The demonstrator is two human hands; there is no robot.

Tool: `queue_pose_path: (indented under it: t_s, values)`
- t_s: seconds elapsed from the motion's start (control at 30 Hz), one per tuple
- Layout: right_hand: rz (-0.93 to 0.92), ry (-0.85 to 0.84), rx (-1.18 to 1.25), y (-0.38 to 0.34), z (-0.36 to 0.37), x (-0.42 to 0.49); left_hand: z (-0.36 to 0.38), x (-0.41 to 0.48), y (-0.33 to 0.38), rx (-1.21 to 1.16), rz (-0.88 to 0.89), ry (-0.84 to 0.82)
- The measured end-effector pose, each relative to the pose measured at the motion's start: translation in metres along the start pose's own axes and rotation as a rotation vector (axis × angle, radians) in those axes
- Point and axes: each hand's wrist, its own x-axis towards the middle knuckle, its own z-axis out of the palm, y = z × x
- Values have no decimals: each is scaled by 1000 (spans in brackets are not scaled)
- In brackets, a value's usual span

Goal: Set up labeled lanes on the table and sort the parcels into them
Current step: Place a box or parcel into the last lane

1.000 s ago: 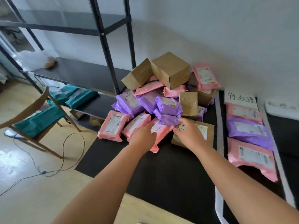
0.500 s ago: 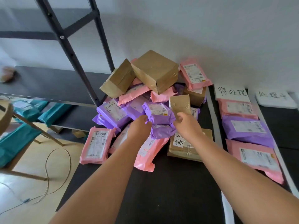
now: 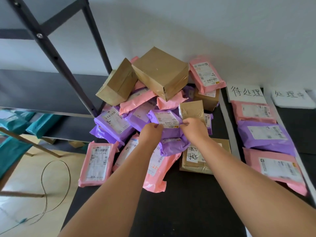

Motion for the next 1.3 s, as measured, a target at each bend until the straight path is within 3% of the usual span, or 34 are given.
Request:
queue_pose_path:
  t_s: [0.2, 0.33, 0.5, 0.6, 0.73, 0.9, 1.3]
  values:
    - [6, 75, 197, -14, -3, -18, -12, -15, -1, -243, -96, 49]
    - [-25, 143, 339, -23, -8, -42, -26, -34, -6, -524, -131, 79]
    - [-57, 245, 467, -28, -16, -81, -60, -73, -10, -744, 2, 22]
    - [-61, 287, 567, -35, -23, -102, -84, -94, -13, -727, 127, 8]
    - [-103, 224, 585, -51, -37, -120, -111, -124, -8, -610, 286, -32]
    - [-170, 391, 654, -68, -60, -140, -135, -147, 6, -659, 426, -58]
    - [-281, 674, 747, -92, -83, -180, -155, -160, 35, -763, 458, -36]
